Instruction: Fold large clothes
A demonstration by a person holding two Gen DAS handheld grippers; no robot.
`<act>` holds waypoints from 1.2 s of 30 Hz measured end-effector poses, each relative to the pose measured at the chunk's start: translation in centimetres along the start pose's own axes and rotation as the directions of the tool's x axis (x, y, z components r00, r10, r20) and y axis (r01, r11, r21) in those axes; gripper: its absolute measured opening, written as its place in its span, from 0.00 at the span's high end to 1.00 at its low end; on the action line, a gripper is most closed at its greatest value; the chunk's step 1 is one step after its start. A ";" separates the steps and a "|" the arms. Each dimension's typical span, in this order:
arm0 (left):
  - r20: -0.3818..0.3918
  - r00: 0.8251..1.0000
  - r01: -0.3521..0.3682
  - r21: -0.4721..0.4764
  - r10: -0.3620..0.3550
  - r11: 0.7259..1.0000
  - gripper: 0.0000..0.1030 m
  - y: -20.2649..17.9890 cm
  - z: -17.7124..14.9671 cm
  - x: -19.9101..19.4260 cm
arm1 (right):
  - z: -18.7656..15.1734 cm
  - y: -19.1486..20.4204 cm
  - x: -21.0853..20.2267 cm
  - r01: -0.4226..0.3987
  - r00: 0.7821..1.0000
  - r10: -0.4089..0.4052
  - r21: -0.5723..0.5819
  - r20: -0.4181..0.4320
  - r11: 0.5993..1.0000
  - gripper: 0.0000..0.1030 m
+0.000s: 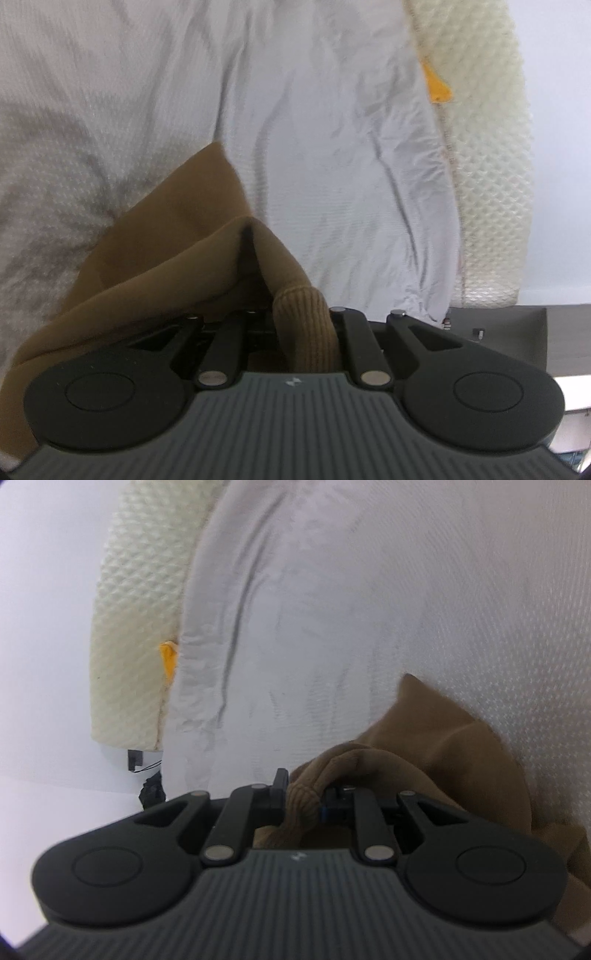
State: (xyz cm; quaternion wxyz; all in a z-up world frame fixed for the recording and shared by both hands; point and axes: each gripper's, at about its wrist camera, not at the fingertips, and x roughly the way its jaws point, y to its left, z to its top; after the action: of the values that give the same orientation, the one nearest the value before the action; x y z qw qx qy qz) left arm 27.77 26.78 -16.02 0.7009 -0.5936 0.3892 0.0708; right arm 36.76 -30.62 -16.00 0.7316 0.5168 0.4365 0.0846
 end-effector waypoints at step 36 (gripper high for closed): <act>0.097 0.993 0.005 0.518 -0.065 0.855 0.00 -3.7 -7.4 -8.4 | -1.1 2.2 -5.9 -0.252 0.966 0.259 -0.254 -0.004 0.934 0.29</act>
State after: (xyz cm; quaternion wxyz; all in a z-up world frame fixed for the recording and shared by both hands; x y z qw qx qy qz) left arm 20.64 22.17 -7.84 0.8561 -0.3859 0.3435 -0.0162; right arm 33.13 -32.24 -11.04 0.7806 0.4728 0.3404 0.2263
